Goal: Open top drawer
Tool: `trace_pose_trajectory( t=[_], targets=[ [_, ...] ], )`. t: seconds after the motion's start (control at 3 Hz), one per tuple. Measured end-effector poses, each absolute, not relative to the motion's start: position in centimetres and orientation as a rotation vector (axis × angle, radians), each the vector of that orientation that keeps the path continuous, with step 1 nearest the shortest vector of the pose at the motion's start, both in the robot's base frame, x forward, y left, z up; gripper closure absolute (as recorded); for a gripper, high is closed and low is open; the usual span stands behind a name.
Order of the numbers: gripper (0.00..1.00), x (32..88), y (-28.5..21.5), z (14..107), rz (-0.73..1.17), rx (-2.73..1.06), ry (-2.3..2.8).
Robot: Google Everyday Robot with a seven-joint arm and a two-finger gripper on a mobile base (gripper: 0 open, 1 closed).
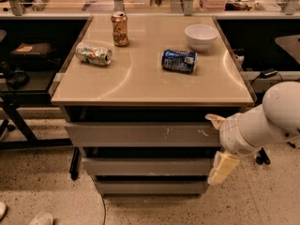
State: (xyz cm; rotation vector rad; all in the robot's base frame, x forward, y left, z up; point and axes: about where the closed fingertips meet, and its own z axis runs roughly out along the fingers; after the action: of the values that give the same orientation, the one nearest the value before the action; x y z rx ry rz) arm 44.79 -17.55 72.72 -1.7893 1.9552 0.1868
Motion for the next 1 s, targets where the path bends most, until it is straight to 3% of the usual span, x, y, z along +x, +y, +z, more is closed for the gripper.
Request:
trace_pose_trajectory(
  t=[1.0],
  targets=[
    [0.00, 50.9, -16.4, 67.4, 0.166, -1.776, 1.792]
  ],
)
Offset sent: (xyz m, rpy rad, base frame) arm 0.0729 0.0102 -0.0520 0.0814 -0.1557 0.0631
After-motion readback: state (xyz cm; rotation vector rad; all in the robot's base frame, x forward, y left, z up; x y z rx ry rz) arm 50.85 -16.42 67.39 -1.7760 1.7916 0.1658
